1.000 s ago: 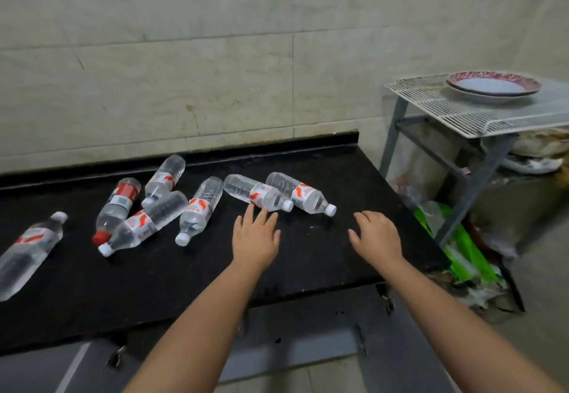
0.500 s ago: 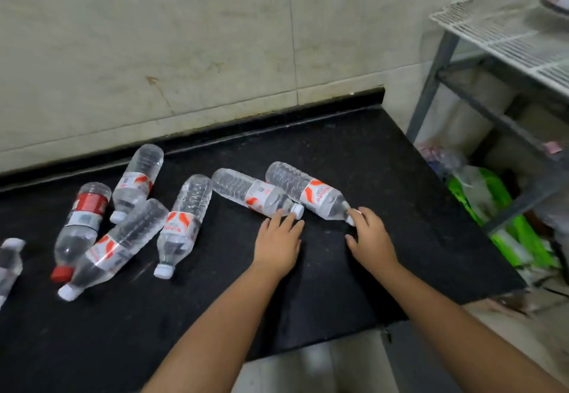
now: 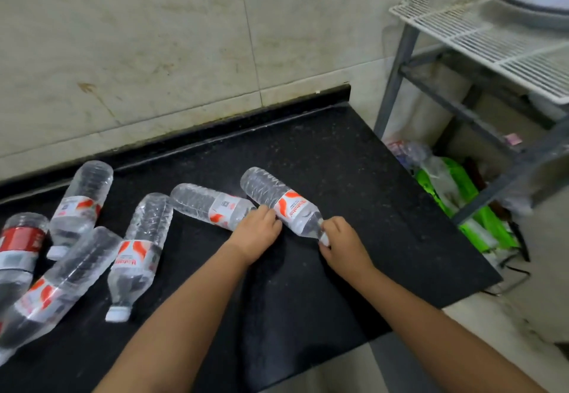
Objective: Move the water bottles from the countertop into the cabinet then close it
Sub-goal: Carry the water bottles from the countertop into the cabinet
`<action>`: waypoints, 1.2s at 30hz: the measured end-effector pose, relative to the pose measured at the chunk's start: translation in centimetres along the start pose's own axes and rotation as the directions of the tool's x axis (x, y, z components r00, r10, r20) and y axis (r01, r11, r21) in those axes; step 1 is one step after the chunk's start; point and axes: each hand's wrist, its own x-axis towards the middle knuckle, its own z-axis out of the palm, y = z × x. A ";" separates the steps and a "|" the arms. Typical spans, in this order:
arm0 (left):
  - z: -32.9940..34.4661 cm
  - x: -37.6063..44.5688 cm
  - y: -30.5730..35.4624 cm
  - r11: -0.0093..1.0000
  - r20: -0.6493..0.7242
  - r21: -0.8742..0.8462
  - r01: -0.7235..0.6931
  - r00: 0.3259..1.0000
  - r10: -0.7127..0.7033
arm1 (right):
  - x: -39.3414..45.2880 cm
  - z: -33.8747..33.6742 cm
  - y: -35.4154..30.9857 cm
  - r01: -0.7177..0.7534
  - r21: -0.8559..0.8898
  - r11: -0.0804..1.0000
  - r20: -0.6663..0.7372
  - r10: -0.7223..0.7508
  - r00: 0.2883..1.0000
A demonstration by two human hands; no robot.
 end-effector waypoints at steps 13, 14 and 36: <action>-10.6 -15.6 -1.7 0.759 -0.184 -0.430 0.490 0.775 -0.605 | -0.9 -10.9 -9.7 0.447 -0.145 0.883 -0.134 -0.465 0.875; -11.5 -16.7 -0.7 0.701 -0.107 -0.477 0.530 0.757 -0.645 | -1.3 -11.4 -10.6 0.422 -0.142 0.896 -0.136 -0.440 0.888; -11.1 -39.8 14.8 0.656 0.024 -0.551 0.516 0.796 -0.605 | -31.5 -9.6 -17.3 0.034 0.048 0.998 0.356 -0.049 0.933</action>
